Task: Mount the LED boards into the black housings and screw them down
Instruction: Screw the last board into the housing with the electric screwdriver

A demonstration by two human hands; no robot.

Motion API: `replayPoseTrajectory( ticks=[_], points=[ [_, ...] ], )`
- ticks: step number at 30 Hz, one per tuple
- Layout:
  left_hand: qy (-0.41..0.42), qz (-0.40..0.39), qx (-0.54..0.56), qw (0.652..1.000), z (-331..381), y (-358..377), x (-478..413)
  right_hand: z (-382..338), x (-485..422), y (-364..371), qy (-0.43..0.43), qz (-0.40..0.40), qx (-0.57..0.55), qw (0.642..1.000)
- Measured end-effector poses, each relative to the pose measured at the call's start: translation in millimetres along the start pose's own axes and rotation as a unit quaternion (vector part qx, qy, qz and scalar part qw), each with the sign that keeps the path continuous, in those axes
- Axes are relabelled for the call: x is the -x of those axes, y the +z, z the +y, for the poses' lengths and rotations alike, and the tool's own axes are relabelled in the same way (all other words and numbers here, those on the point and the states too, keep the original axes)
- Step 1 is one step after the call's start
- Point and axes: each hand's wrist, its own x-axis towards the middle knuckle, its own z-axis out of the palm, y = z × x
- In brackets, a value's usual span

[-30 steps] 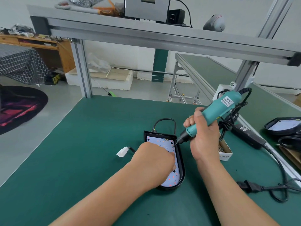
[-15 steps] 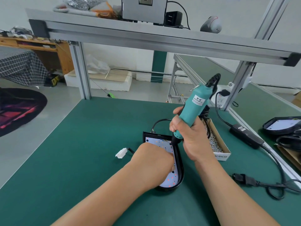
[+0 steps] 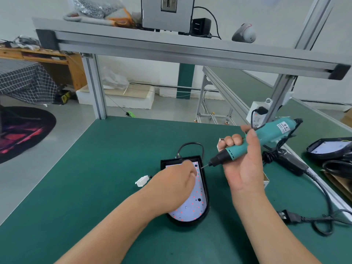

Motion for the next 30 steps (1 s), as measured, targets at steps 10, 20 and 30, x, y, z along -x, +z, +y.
replayPoseTrajectory(
  ticks=[10, 20, 30],
  points=[
    [-0.114, -0.071, 0.657, 0.741, -15.3, -11.8, -5.1, -4.4, 2.6, 5.2, 0.012, 0.023, -0.046, 0.999],
    [-0.12, -0.052, 0.601, 0.788, -8.4, -3.6, -4.0, -4.8, 14.8, 19.6, 0.013, -0.007, -0.052, 0.999],
    [-0.101, -0.105, 0.659, 0.738, -10.4, -1.1, -3.9, -4.4, 14.0, 18.5, 0.006, -0.007, -0.041, 0.999]
  ],
)
